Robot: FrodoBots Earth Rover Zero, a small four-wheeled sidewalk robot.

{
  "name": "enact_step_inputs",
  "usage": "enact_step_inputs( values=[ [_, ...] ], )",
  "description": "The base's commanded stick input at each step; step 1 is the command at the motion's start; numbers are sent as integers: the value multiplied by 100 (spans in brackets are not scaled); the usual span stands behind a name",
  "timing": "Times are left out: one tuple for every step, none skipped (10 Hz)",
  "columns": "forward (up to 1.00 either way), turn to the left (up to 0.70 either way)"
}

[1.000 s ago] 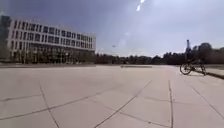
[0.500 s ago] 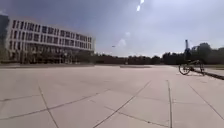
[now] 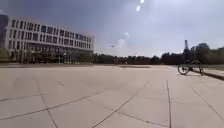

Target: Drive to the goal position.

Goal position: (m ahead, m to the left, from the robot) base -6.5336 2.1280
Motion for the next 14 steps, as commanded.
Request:
enact_step_inputs(
  values=[
    [0, -97],
    [0, -97],
    [0, -97],
    [0, -97],
    [0, -97],
    [0, -97],
    [0, -97],
    [0, -97],
    [0, -97],
    [0, -97],
    [0, -97],
    [0, -97],
    [0, -97],
    [0, -97]
  ],
)
